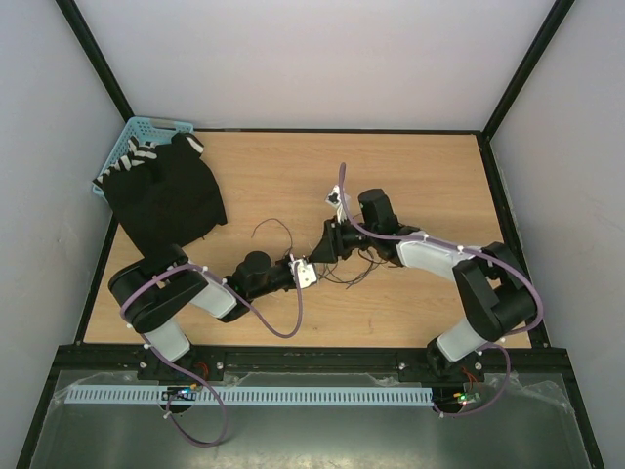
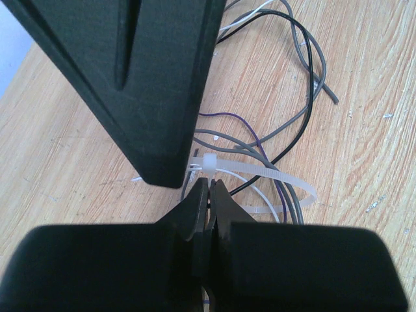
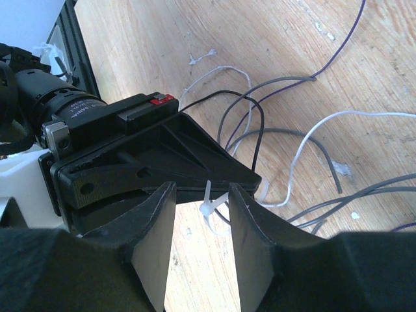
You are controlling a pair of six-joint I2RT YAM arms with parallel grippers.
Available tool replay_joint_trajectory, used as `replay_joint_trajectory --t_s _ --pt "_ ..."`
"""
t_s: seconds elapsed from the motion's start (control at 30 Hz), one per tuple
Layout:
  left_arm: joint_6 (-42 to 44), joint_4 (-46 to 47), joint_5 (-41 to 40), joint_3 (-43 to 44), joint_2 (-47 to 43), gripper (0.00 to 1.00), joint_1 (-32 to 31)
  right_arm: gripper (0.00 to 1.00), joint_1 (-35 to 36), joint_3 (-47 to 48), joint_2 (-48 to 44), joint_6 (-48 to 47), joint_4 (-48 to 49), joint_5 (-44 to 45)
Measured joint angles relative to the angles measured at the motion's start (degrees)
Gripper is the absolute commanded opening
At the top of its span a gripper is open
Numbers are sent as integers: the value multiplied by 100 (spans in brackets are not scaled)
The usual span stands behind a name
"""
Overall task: Zip-tie the wires
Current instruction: Tie the cable at the center of the board.
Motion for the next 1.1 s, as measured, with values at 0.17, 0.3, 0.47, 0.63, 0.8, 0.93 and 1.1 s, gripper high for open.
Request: replay_joint_trajectory --t_s 0.17,0.3,0.47,0.63,0.8,0.93,1.1 --pt "-13 2 4 0 -2 0 0 35 111 17 118 70 57 39" --pt "-15 2 4 0 -2 0 0 25 140 17 160 94 68 46" --pt "-15 7 4 0 -2 0 0 7 144 17 188 92 70 48" --pt "-15 11 2 0 -4 0 0 0 144 17 192 92 68 46" --pt "-11 11 -11 0 -7 0 -33 0 144 83 236 90 57 48" --pt "76 87 -216 -9 -20 0 -181 0 136 304 334 90 17 74" --pt "162 195 -549 -87 -96 0 -363 0 101 546 461 87 -52 61"
